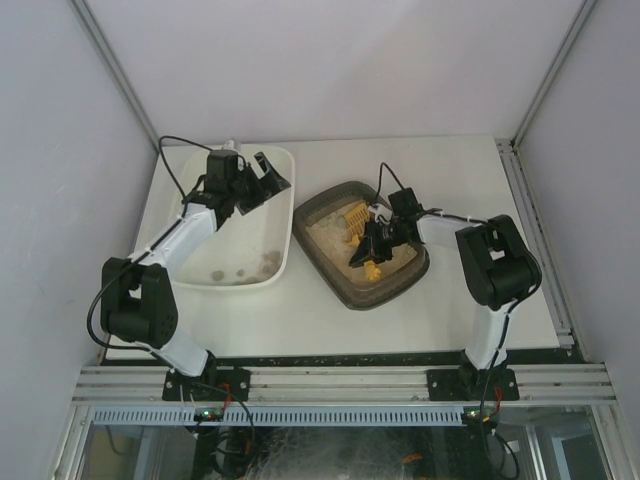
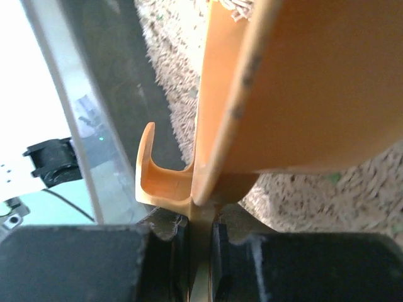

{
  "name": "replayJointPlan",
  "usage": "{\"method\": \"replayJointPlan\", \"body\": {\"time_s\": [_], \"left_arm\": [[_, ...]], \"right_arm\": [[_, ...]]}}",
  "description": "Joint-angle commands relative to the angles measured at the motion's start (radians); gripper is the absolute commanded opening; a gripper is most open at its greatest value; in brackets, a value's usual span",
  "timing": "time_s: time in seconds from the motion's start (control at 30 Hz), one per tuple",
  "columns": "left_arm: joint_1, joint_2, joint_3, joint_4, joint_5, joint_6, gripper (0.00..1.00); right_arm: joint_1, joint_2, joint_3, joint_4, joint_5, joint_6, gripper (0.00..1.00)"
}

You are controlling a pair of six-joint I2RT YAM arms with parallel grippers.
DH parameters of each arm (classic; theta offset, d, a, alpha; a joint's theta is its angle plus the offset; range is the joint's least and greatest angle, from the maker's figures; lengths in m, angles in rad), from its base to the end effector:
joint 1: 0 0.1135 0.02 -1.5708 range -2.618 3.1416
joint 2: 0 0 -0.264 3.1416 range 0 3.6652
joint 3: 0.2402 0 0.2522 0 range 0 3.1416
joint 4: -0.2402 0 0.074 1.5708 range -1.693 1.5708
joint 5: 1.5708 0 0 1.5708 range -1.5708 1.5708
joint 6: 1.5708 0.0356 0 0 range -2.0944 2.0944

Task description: Clean the litter box

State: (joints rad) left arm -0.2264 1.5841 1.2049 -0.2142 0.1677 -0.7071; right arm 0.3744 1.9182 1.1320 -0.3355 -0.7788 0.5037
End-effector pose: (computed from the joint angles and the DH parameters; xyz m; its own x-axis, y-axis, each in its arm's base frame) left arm 0.3531 -0.0874 0.2815 -0.6457 -0.5086 -0.5696 -0.0832 0.7884 -0.6095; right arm 0.3339 0.1581 0.1413 -0.9969 -0.0226 -0.0748 -0.0719 0.6415 0.7637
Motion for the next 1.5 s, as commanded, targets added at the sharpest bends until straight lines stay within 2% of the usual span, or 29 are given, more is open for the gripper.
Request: {"method": "replayJointPlan", "body": {"time_s": [0.0,0.27,0.4,0.67,0.77,0.9,1.1,1.27,1.37,1.47], "left_arm": [[0.001,-0.028,-0.027,0.06,0.053,0.028,0.99],[0.002,-0.029,-0.03,0.063,0.058,0.031,0.99],[0.0,-0.024,-0.029,0.064,0.064,0.031,0.99],[-0.005,-0.024,-0.026,0.062,0.068,0.043,1.0],[-0.009,-0.022,-0.012,0.043,0.055,0.07,1.0],[-0.011,-0.023,0.006,0.021,0.051,0.089,1.0],[-0.011,-0.035,0.015,0.0,0.037,0.116,1.0],[-0.012,-0.042,0.014,-0.003,0.038,0.139,1.0],[-0.012,-0.052,0.02,-0.016,0.036,0.153,1.0],[-0.011,-0.06,0.022,-0.028,0.04,0.156,1.0]], "right_arm": [[-0.036,-0.101,-0.113,0.257,-0.14,0.134,0.0],[-0.042,-0.169,-0.155,0.19,-0.113,0.091,0.0],[-0.048,-0.226,-0.187,0.21,-0.097,0.078,0.0],[-0.065,-0.289,-0.287,0.436,-0.19,0.119,0.0],[-0.063,-0.31,-0.322,0.57,-0.218,0.134,0.0],[-0.076,-0.306,-0.367,0.807,-0.277,0.258,0.0],[-0.077,-0.271,-0.381,1.22,-0.347,0.57,0.0],[-0.077,-0.222,-0.367,1.465,-0.394,0.824,0.0],[-0.071,-0.238,-0.388,1.453,-0.391,0.857,0.0],[-0.065,-0.31,-0.43,1.277,-0.383,0.77,0.0]]}}
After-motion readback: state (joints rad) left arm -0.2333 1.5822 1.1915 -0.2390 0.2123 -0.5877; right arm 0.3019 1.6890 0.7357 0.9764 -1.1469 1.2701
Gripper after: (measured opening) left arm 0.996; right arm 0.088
